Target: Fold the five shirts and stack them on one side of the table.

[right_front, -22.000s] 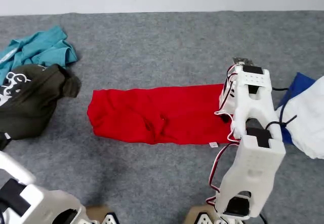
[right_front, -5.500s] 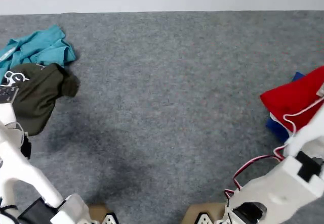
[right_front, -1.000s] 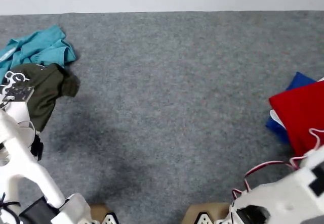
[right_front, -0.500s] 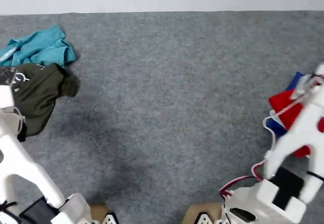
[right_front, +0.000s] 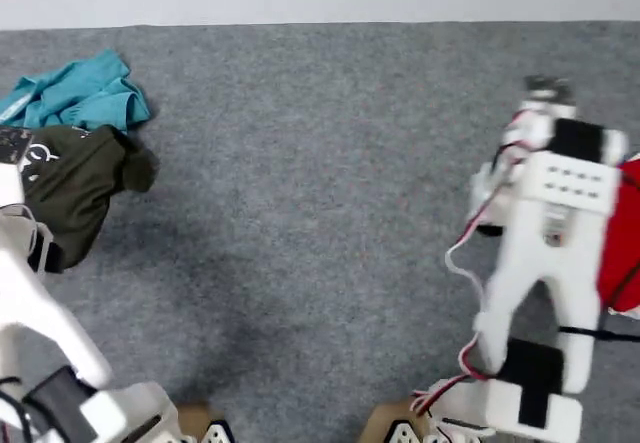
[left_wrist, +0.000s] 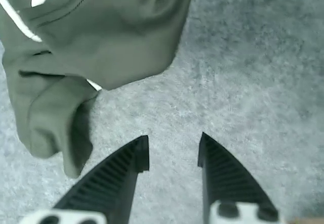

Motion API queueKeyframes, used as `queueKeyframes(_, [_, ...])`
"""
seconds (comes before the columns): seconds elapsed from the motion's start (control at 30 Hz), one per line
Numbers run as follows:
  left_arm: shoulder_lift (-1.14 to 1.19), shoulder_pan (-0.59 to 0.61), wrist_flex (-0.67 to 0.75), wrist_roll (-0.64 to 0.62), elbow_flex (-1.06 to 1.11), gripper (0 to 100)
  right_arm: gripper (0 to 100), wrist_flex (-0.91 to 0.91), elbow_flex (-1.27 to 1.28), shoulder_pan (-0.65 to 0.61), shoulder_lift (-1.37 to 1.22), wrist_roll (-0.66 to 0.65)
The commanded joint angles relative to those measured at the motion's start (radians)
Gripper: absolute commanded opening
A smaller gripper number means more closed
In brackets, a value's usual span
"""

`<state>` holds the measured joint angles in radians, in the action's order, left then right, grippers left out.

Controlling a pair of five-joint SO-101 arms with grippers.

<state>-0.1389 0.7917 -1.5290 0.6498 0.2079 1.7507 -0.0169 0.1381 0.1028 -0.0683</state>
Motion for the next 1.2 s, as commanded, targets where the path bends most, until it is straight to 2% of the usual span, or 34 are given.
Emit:
queueKeyframes(0.0, [0.048,0.012,0.066,0.023,-0.054,18,0.9,0.039,0.083,-0.113,0.104,-0.031])
queueKeyframes(0.2, [0.193,0.012,0.236,0.080,-0.093,20,0.9,0.038,0.253,-0.136,0.197,-0.138])
queueKeyframes(0.43, [0.427,-0.020,0.324,0.137,-0.142,23,0.9,0.038,0.304,0.002,0.223,-0.160])
queueKeyframes(0.57, [0.559,-0.057,0.414,0.132,-0.145,22,0.9,0.038,0.302,0.064,0.226,-0.160])
queueKeyframes(0.63, [0.588,-0.075,0.440,0.130,-0.151,18,0.9,0.038,0.302,0.085,0.226,-0.160])
queueKeyframes(0.8, [0.566,-0.129,0.434,0.133,-0.166,0,0.9,0.038,0.302,0.124,0.226,-0.160])
queueKeyframes(1.03, [0.362,-0.207,0.295,0.118,-0.231,0,0.9,0.038,0.302,0.133,0.226,-0.160])
queueKeyframes(1.17, [0.163,-0.285,0.219,0.000,-0.306,0,0.9,0.038,0.302,0.133,0.226,-0.160])
